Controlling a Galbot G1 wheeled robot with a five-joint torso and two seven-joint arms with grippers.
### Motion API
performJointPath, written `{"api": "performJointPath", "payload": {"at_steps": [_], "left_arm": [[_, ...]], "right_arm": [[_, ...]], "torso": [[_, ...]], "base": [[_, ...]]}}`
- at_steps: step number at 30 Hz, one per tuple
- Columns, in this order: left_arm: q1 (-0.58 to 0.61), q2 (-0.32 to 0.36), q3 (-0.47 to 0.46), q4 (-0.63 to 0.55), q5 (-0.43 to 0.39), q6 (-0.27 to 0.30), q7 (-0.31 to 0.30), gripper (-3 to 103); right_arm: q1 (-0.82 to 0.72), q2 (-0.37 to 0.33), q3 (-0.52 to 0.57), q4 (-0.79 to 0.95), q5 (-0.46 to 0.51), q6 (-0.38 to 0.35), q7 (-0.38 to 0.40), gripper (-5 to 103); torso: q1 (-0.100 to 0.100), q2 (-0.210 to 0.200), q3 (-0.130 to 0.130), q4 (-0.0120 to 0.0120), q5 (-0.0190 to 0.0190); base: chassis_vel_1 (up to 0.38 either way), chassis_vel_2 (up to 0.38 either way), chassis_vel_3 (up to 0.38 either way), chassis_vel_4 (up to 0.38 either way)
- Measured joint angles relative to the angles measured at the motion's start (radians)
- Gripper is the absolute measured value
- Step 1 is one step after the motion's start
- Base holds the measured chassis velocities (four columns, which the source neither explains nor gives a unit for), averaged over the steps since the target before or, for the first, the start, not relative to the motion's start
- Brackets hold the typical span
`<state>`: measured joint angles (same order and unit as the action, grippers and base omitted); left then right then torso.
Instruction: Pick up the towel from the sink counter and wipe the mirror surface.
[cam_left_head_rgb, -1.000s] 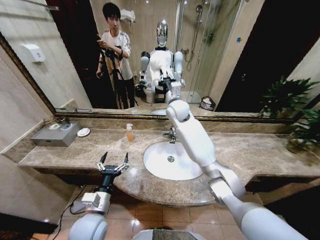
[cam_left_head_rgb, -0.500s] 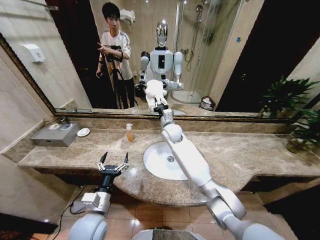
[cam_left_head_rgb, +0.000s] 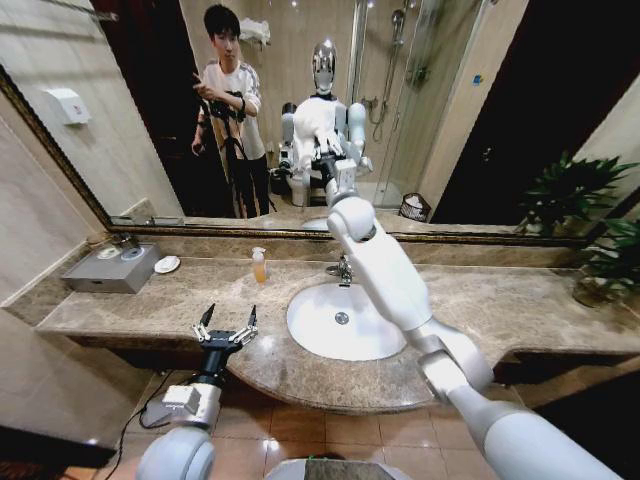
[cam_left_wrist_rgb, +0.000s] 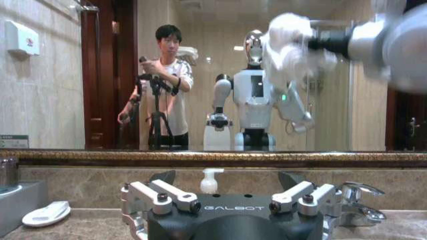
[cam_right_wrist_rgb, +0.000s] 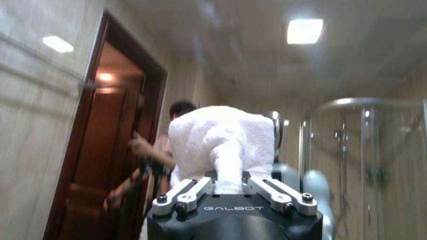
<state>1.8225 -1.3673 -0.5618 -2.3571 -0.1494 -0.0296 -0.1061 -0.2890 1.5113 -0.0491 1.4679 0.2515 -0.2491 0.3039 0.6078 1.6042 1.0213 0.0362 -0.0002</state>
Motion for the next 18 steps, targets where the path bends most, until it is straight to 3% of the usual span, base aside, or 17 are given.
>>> {"api": "performJointPath", "payload": {"at_steps": [3, 7, 18], "left_arm": [[0.0, 0.0, 0.0, 0.0, 0.0, 0.0, 0.0, 100], [0.0, 0.0, 0.0, 0.0, 0.0, 0.0, 0.0, 100], [0.0, 0.0, 0.0, 0.0, 0.0, 0.0, 0.0, 100]], "right_arm": [[-0.123, 0.0, 0.006, 0.009, -0.06, 0.022, -0.027, 13], [-0.158, 0.001, 0.006, 0.011, -0.082, 0.029, -0.035, 13], [0.038, -0.013, 0.004, 0.009, -0.057, 0.006, -0.007, 13]], "torso": [[0.0, 0.0, 0.0, -0.0005, 0.0002], [0.0, 0.0, 0.0, -0.0005, 0.0001], [0.0, 0.0, 0.0, -0.0003, -0.0001]], "base": [[0.0, 0.0, 0.0, 0.0], [0.0, 0.0, 0.0, 0.0], [0.0, 0.0, 0.0, 0.0]]}}
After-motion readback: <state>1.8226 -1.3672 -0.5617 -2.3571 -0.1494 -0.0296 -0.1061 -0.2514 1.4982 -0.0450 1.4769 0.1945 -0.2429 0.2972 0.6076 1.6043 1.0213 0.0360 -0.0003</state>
